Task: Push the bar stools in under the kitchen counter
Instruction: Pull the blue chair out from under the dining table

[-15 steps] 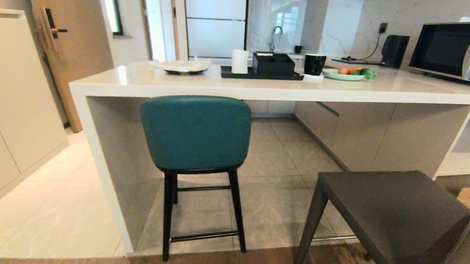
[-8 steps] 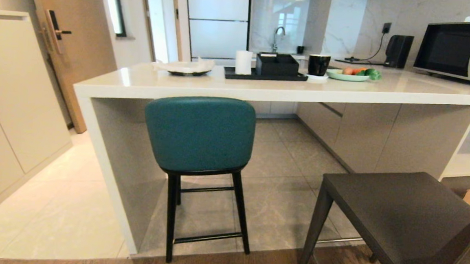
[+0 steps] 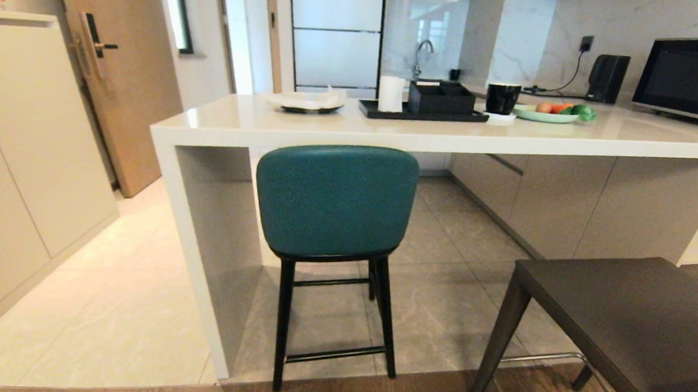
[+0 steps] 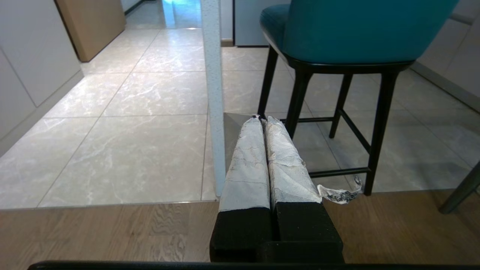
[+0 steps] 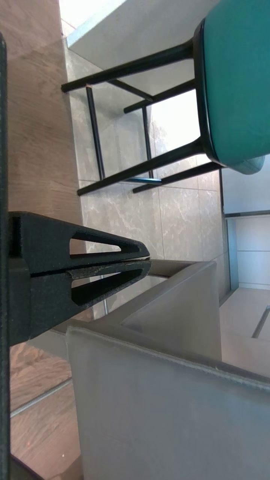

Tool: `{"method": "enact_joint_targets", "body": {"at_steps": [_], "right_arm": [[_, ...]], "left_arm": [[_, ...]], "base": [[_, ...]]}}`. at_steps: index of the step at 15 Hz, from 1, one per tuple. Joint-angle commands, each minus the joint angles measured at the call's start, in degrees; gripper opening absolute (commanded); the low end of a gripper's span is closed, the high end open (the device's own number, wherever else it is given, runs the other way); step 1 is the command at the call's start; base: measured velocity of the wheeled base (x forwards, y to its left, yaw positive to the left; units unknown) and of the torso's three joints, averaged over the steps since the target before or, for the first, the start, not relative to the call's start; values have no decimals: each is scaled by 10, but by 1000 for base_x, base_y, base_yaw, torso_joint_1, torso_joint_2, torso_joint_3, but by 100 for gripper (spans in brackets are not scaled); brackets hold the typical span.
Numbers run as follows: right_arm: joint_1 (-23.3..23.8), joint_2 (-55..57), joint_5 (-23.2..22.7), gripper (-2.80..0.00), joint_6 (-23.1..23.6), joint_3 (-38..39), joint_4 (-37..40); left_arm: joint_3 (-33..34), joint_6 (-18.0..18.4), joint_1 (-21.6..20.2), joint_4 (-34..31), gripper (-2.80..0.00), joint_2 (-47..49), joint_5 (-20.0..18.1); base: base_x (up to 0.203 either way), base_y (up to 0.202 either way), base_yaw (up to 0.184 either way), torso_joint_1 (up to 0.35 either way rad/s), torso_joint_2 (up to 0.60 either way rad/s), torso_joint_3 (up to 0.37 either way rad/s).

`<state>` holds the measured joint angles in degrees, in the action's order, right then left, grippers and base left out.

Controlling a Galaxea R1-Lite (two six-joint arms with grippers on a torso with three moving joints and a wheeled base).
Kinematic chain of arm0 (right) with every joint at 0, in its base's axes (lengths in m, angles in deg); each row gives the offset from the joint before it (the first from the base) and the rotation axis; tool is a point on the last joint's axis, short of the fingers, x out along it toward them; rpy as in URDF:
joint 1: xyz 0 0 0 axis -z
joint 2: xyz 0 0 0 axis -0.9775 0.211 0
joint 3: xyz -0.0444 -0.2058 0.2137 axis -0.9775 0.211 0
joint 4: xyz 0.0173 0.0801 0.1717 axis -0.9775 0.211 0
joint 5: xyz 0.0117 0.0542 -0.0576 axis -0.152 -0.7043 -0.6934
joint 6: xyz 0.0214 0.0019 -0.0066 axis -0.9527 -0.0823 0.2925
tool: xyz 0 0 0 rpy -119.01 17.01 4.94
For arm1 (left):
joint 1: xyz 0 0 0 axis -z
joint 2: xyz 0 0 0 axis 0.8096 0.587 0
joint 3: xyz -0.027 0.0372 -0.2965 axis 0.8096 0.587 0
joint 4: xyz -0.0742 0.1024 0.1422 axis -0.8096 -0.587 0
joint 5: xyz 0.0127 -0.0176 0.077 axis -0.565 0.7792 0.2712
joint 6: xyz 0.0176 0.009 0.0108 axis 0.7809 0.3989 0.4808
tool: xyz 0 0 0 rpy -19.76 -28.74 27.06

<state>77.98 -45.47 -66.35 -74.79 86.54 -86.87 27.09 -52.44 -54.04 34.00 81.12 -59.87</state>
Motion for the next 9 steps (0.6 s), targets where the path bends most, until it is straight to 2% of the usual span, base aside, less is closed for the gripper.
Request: {"method": "enact_joint_targets", "body": {"at_steps": [1, 5, 9], "right_arm": [[0, 0, 0, -280, 0, 0, 0], [0, 0, 0, -280, 0, 0, 0], [0, 0, 0, -280, 0, 0, 0]], "left_arm": [[0, 0, 0, 0, -280, 1, 0], [0, 0, 0, 0, -280, 1, 0], [0, 0, 0, 0, -280, 1, 0]], "base": [[0, 0, 0, 0, 0, 0], [22, 0, -1, -1, 0, 1], [192, 0, 1, 2, 4, 8]]}}
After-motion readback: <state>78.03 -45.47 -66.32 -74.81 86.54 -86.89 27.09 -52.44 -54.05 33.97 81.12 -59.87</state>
